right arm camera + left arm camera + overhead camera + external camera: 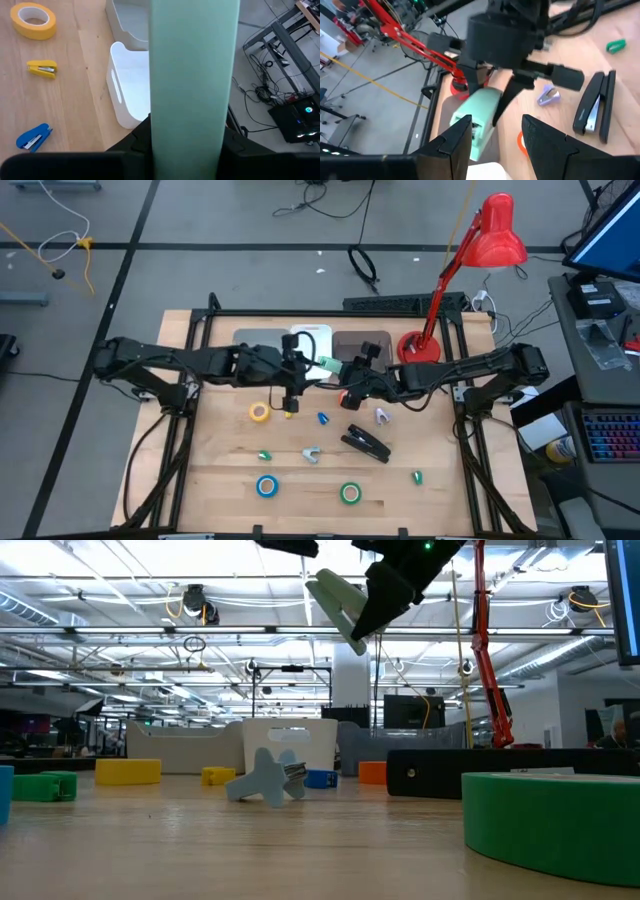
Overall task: Pick and place Stapler, Stapler remover, tape
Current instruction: Put the light green stapler into the gray bin
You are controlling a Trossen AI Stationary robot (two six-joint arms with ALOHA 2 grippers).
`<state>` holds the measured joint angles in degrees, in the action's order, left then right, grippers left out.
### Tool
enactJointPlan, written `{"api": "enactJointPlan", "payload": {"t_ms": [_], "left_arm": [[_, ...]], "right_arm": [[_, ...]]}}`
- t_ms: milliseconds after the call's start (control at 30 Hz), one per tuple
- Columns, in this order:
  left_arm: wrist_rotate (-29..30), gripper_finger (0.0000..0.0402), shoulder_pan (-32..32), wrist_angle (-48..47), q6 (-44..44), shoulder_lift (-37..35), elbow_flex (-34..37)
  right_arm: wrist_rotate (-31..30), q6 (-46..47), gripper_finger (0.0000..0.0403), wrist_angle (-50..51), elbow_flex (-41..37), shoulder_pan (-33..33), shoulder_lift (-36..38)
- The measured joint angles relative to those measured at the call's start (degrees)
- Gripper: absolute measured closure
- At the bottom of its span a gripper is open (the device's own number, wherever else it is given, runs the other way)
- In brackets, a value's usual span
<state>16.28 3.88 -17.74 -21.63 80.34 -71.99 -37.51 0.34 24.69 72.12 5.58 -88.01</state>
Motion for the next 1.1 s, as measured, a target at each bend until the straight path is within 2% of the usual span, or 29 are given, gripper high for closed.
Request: {"api": "enactJointPlan", "payload": {"t_ms": [367, 933, 1100], "left_arm": [[5.2, 0.0224, -0.1, 1.5, -4.3, 0.4, 0.0], [4.8, 0.0223, -0.3, 1.8, -1.1, 0.8, 0.0], [4.8, 0.0198, -0.5, 1.8, 0.5, 0.8, 0.0]], "right_arm": [[0.4, 0.0, 0.0298, 0.0, 0.0, 0.0, 0.0], [1.8, 0.0, 0.0298, -0.3, 0.0, 0.0, 0.0], [1.7, 0.4, 0.0298, -0.2, 0.0, 0.0, 0.0]]}}
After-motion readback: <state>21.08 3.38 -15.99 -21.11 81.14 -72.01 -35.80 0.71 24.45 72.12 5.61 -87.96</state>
